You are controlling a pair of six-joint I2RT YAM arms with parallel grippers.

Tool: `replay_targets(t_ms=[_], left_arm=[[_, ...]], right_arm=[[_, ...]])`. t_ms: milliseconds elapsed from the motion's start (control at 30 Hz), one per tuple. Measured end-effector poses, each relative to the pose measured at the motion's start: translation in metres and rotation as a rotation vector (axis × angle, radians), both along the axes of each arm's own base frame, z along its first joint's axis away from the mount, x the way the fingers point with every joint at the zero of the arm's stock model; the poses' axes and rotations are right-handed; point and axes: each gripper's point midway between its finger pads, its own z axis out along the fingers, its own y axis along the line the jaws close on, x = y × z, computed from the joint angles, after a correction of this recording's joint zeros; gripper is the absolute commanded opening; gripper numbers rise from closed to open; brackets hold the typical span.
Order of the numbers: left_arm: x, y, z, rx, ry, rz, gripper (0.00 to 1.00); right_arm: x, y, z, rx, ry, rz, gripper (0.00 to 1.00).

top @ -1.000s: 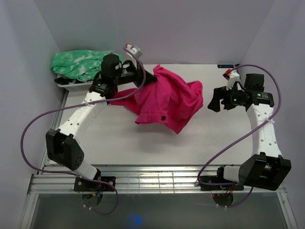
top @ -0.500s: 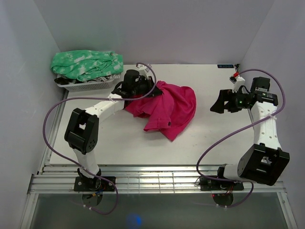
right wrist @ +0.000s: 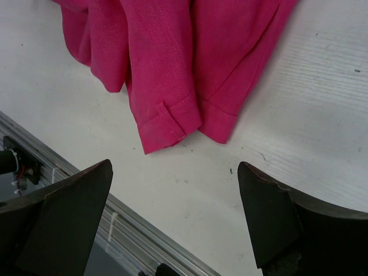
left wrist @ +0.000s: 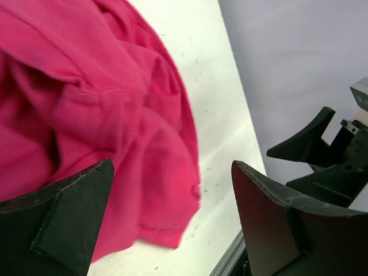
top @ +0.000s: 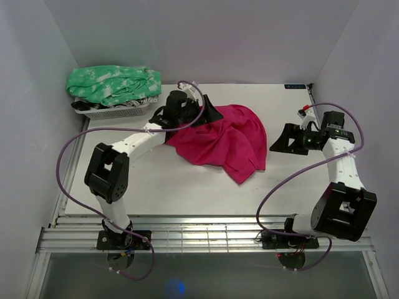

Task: Fold and stack the trousers
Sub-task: Move the trousers to the center of the board, then flatten the trousers out

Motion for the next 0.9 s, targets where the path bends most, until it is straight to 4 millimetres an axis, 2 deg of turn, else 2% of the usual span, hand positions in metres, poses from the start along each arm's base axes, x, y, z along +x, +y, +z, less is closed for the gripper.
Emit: replay_targets(t_ms=[67,200,233,300,367,433,533,633,733,833,900], left_arm=[[0.006,0.021,0.002,0.022,-0.013,0.012,0.94],[0.032,0.100,0.025,0.142,-0.149,0.082,0.91],[0.037,0.126,0.034,0.201,-0.204,0.103,0.90],[0.035,0.154,0.046,0.286,-0.271,0.116,0.90],[0.026,0.172,0.055,0.368,-0.329,0.101,0.89],[0.017,0.186,0.054,0.426,-0.360,0.089,0.88],[0.003,0.205,0.029,0.512,-0.338,0.070,0.89],[-0.008,0.221,-0.009,0.579,-0.269,0.047,0.88],[-0.016,0.230,-0.039,0.625,-0.206,0.009,0.90],[-0.018,0.233,-0.061,0.664,-0.178,-0.039,0.92],[-0.018,0.236,-0.072,0.693,-0.167,-0.059,0.92]], right_arm=[[0.000,0.002,-0.014,0.027,0.042,-0.022,0.92],[0.002,0.009,-0.047,0.056,0.152,-0.045,0.86],[0.004,0.011,-0.055,0.049,0.175,-0.042,0.84],[0.008,0.012,-0.071,0.023,0.212,-0.046,0.79],[0.014,0.012,-0.087,-0.001,0.243,-0.055,0.72],[0.019,0.009,-0.101,-0.024,0.271,-0.072,0.68],[0.024,0.006,-0.126,-0.073,0.313,-0.085,0.60],[0.023,0.012,-0.144,-0.109,0.346,-0.060,0.47],[0.028,0.020,-0.147,-0.140,0.334,-0.005,0.09],[0.036,0.017,-0.146,-0.199,0.318,0.043,0.08],[0.043,0.005,-0.141,-0.257,0.291,0.062,0.08]])
